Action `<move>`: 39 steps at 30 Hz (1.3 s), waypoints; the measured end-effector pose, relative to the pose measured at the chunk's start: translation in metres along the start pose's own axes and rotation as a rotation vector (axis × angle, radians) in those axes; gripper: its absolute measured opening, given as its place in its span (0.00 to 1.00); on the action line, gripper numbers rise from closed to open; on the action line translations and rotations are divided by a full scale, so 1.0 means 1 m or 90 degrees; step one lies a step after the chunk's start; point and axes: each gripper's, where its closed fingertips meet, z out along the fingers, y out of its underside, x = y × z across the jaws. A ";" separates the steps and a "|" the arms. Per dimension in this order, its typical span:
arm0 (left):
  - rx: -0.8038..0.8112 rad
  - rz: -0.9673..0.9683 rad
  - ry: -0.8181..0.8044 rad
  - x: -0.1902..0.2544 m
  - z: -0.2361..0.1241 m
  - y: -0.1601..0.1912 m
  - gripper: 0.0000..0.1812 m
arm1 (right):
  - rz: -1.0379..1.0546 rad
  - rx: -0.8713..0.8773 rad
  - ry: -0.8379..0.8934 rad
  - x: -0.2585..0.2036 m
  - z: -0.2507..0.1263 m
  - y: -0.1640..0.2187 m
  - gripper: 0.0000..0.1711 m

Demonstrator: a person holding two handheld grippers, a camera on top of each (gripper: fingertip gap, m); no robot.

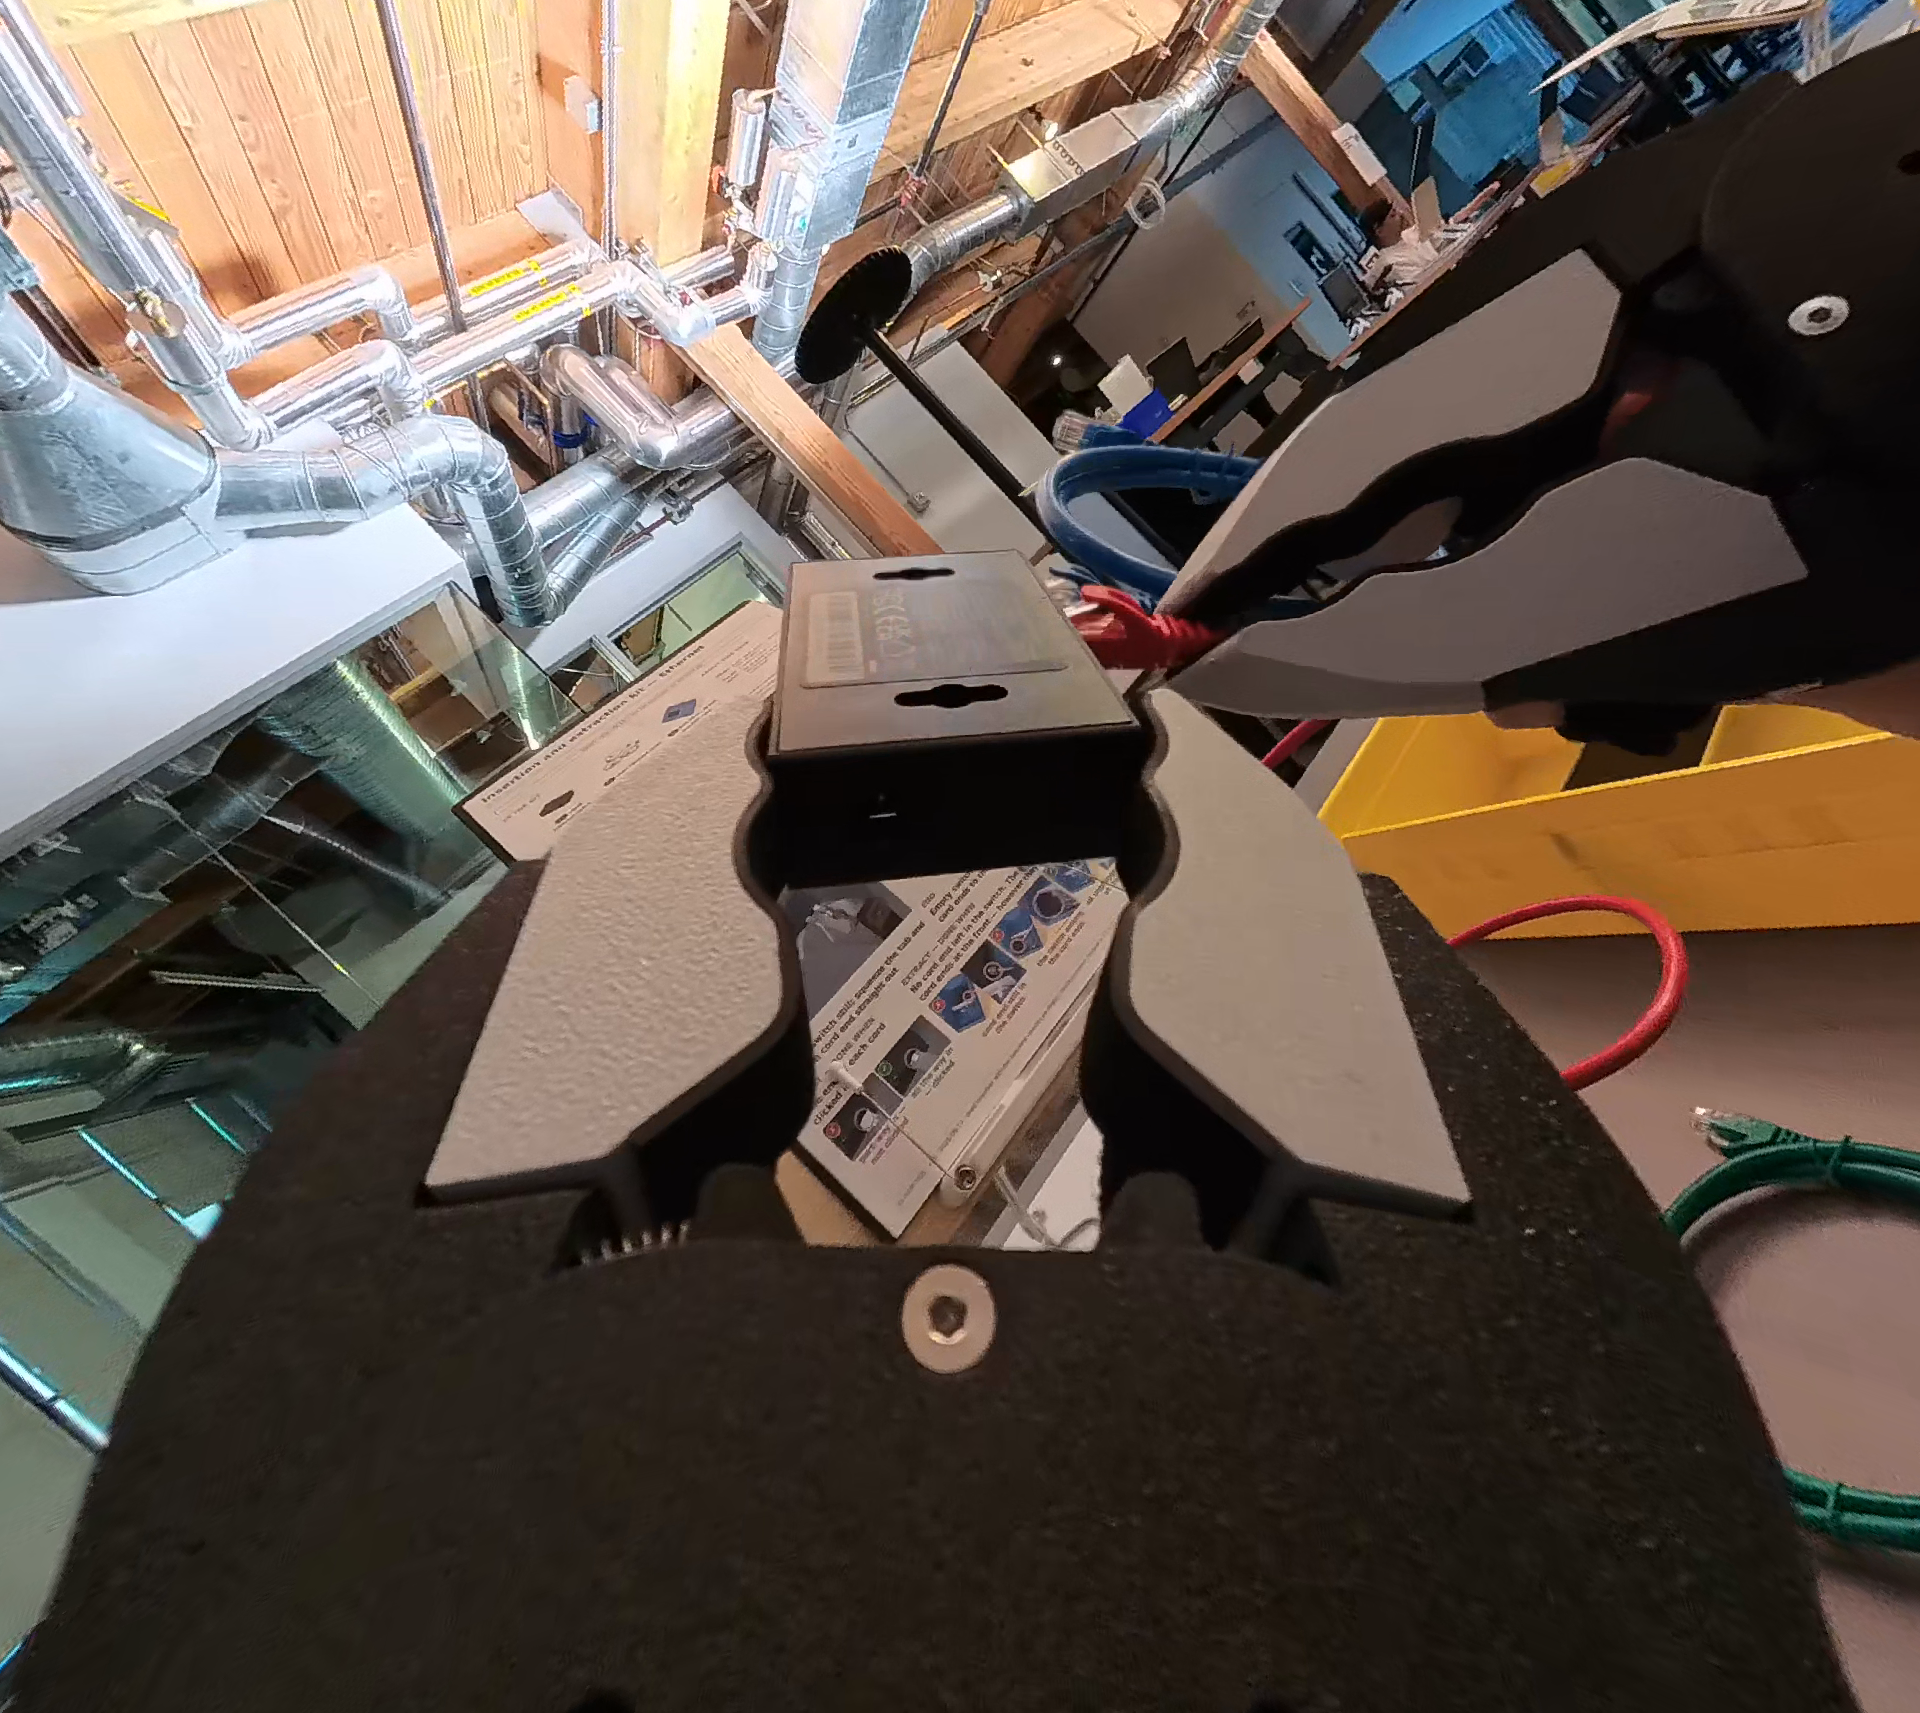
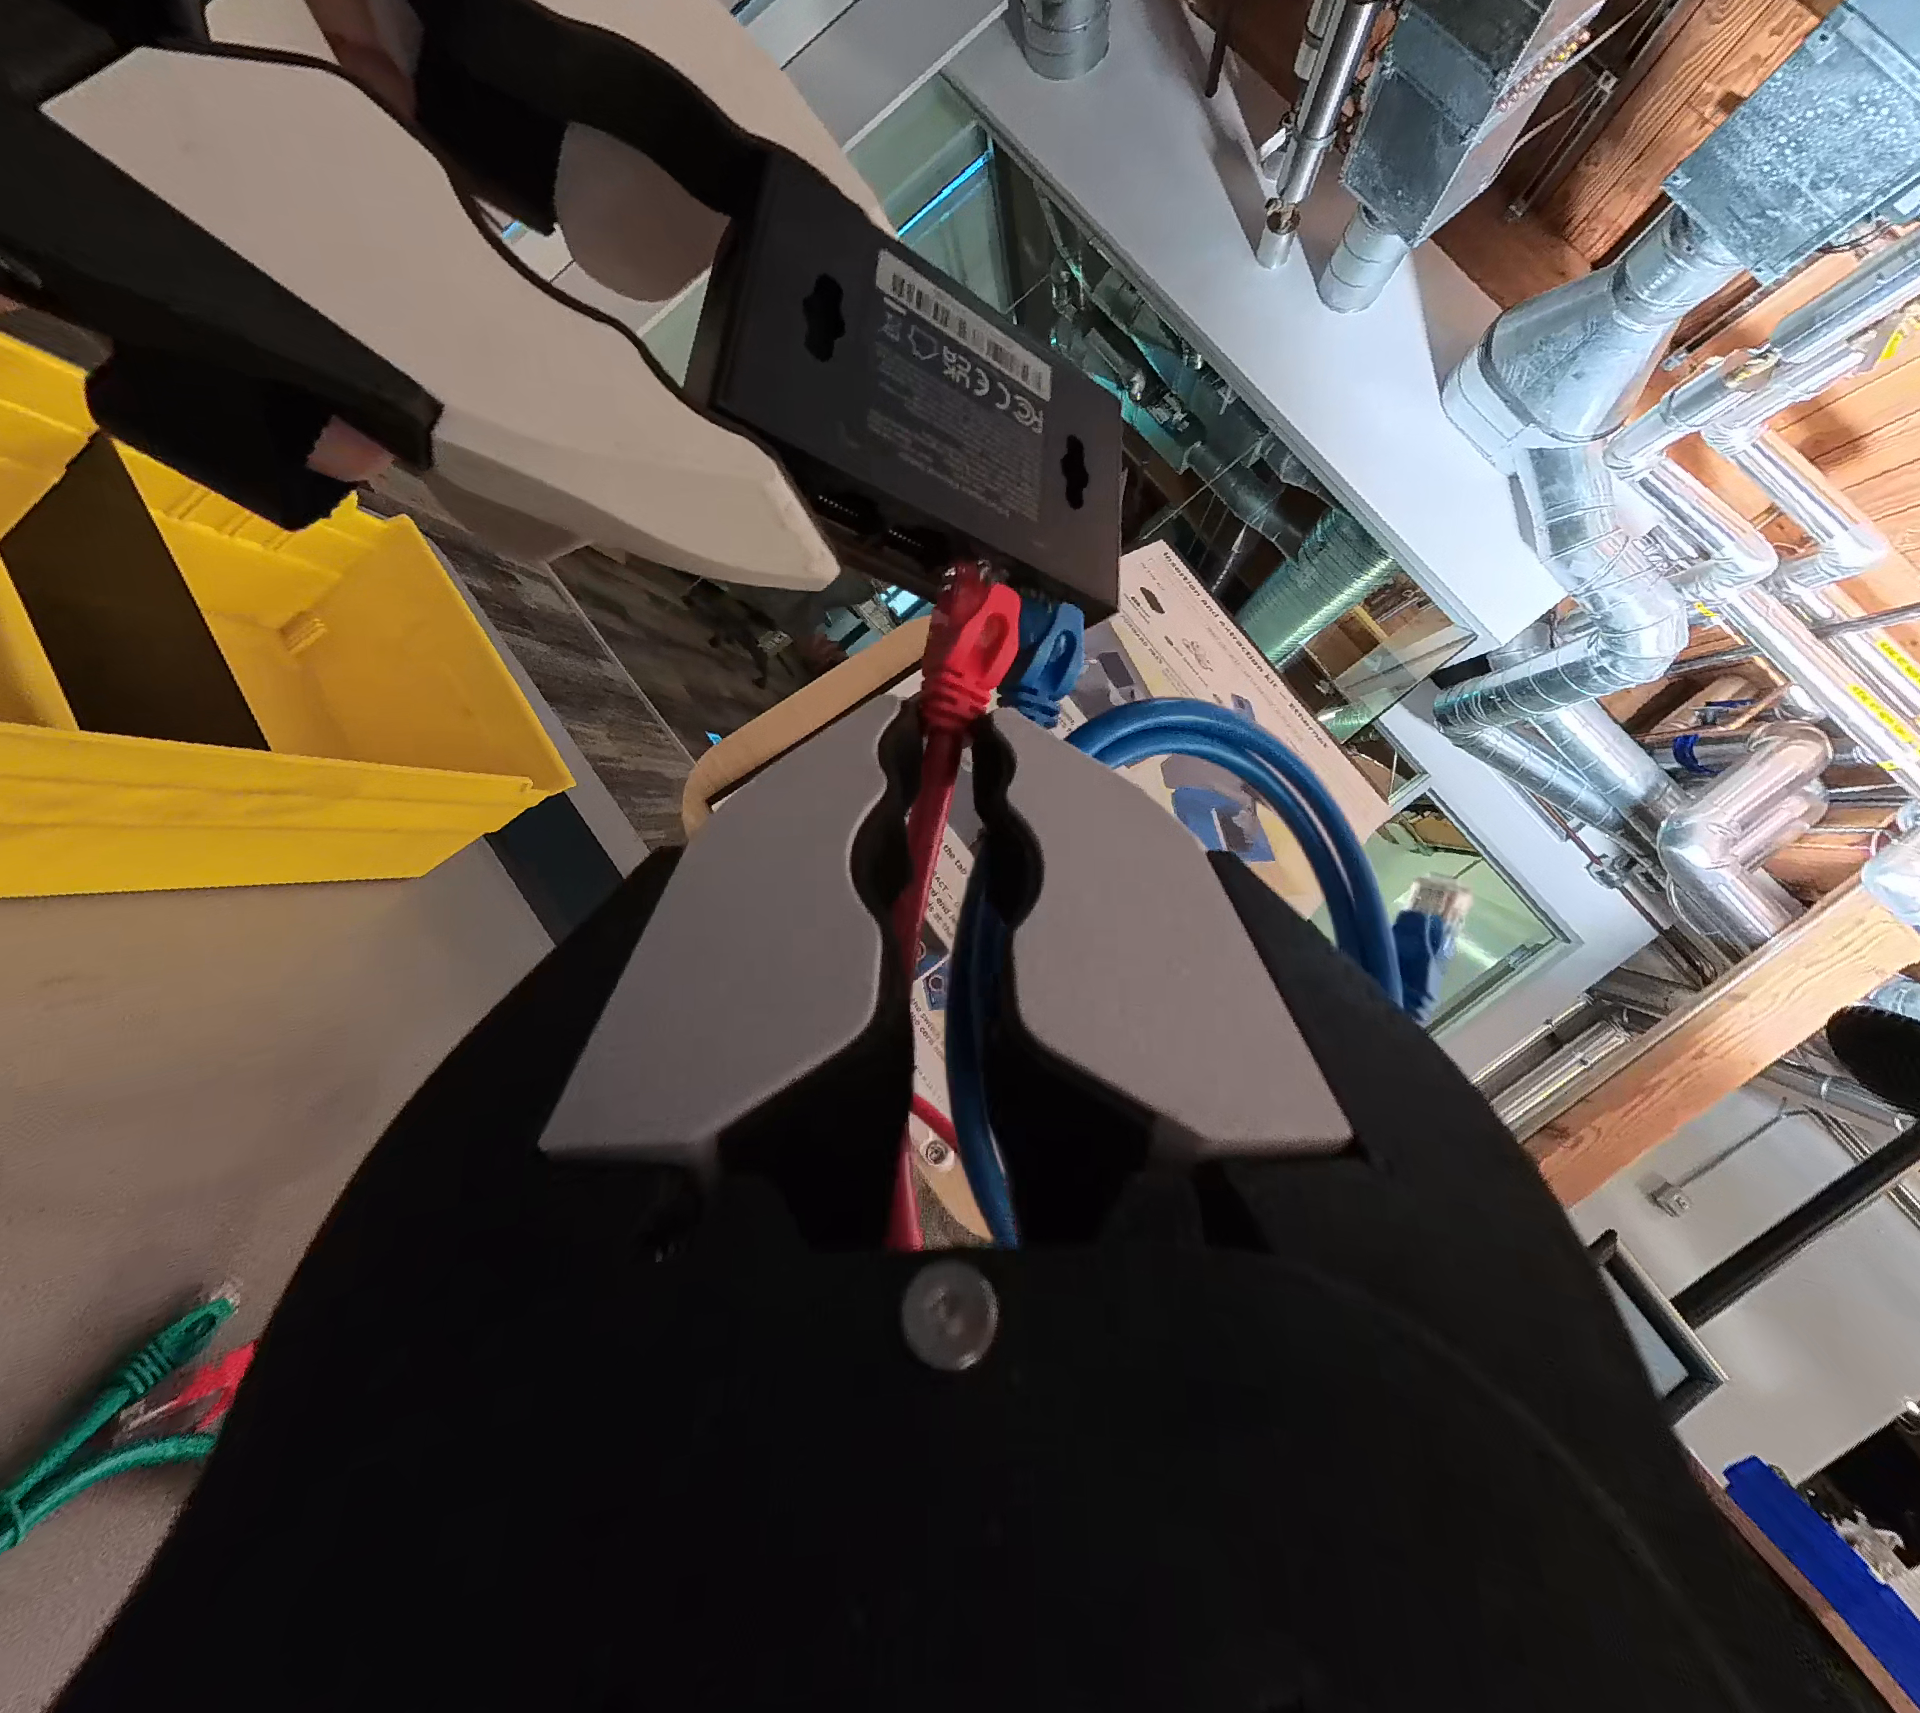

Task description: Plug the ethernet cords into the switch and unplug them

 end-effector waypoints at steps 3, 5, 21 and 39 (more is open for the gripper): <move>-0.009 -0.005 0.003 0.003 0.001 0.002 0.35 | 0.008 -0.002 -0.005 0.001 0.000 0.003 0.05; -0.004 -0.008 0.007 0.004 0.001 0.002 0.35 | 0.010 0.000 -0.009 0.000 0.000 0.004 0.05; -0.025 -0.023 0.019 0.000 -0.001 0.006 0.35 | 0.093 0.031 -0.054 -0.003 0.003 0.003 0.05; 0.006 -0.029 0.018 -0.002 -0.004 -0.002 0.35 | 0.307 0.122 -0.128 0.000 -0.001 -0.006 0.06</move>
